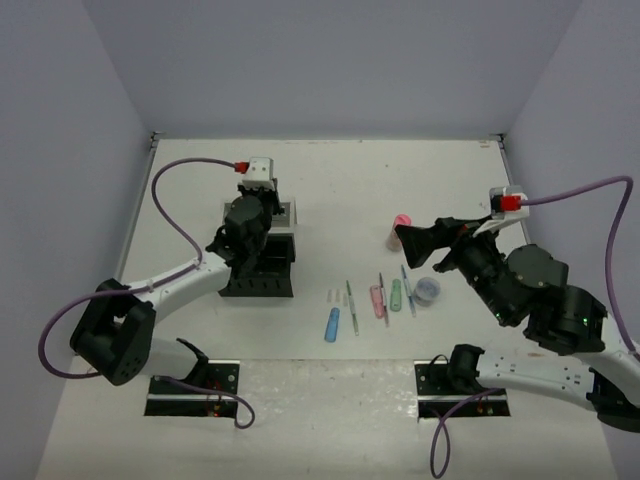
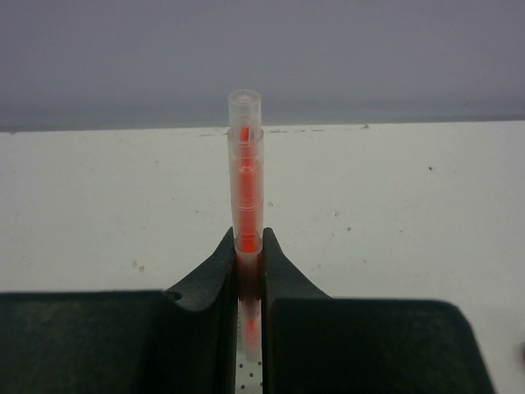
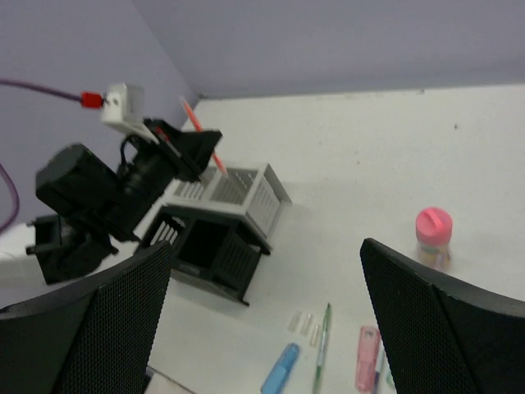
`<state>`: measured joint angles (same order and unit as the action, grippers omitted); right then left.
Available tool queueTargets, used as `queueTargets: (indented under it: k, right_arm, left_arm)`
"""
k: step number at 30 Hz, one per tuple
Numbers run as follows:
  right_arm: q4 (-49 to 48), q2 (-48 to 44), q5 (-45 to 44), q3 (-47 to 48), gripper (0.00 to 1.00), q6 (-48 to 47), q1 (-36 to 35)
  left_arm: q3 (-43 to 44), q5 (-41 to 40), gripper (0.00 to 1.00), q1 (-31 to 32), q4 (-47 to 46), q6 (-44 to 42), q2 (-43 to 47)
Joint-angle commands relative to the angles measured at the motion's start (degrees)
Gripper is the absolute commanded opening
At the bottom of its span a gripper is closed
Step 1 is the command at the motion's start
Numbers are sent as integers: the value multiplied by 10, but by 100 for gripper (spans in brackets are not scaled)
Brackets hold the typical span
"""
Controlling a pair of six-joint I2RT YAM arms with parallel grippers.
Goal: Sort the stationery into containers
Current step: Place the pen in the storage box, then pick up the pen from the center of the board.
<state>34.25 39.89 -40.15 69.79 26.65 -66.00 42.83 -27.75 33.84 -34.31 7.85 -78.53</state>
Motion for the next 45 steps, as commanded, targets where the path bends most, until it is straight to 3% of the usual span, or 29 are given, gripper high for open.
queueTargets:
  k: [1, 5, 8, 10, 12, 18, 21, 23, 27, 31, 34, 38, 41, 45]
  right_arm:
    - [7, -27, 22, -57, 99, 39, -1]
    - [13, -37, 42, -89, 99, 56, -1]
    - [13, -36, 52, -106, 99, 64, -1]
    - [13, -35, 56, -112, 99, 66, 0]
    - [13, -34, 62, -120, 99, 66, -1]
    - [35, 9, 41, -125, 99, 82, 2]
    - [35, 42, 49, -130, 99, 101, 23]
    - [35, 75, 88, -138, 99, 115, 50]
    - [35, 148, 154, -151, 99, 141, 121]
    - [44, 211, 156, -151, 99, 178, 122]
    - [49, 242, 165, -149, 99, 197, 122]
    - [44, 298, 195, -162, 67, 193, 116]
    - [41, 322, 206, -170, 61, 200, 108]
    - [6, 347, 248, -195, 45, 203, 104]
  left_arm:
    - [-52, -41, 0, -6, -132, 13, -6]
    - [-87, -39, 1, -8, -150, 36, -22]
    - [-103, -36, 7, -8, -161, 51, -31]
    - [-110, -38, 17, -8, -164, 59, -32]
    - [-117, -35, 37, -8, -161, 69, -27]
    - [-112, -35, 64, -8, -107, 88, 16]
    - [-87, -60, 83, -8, -23, 130, 69]
    - [-44, -68, 100, -8, 87, 176, 113]
    - [56, -57, 100, -8, 279, 230, 178]
    - [158, -26, 100, -8, 480, 259, 226]
    - [189, -20, 100, -9, 565, 270, 242]
    - [189, -40, 100, -8, 664, 284, 301]
    - [164, -44, 100, -9, 695, 273, 349]
    - [122, -39, 100, -9, 699, 254, 382]
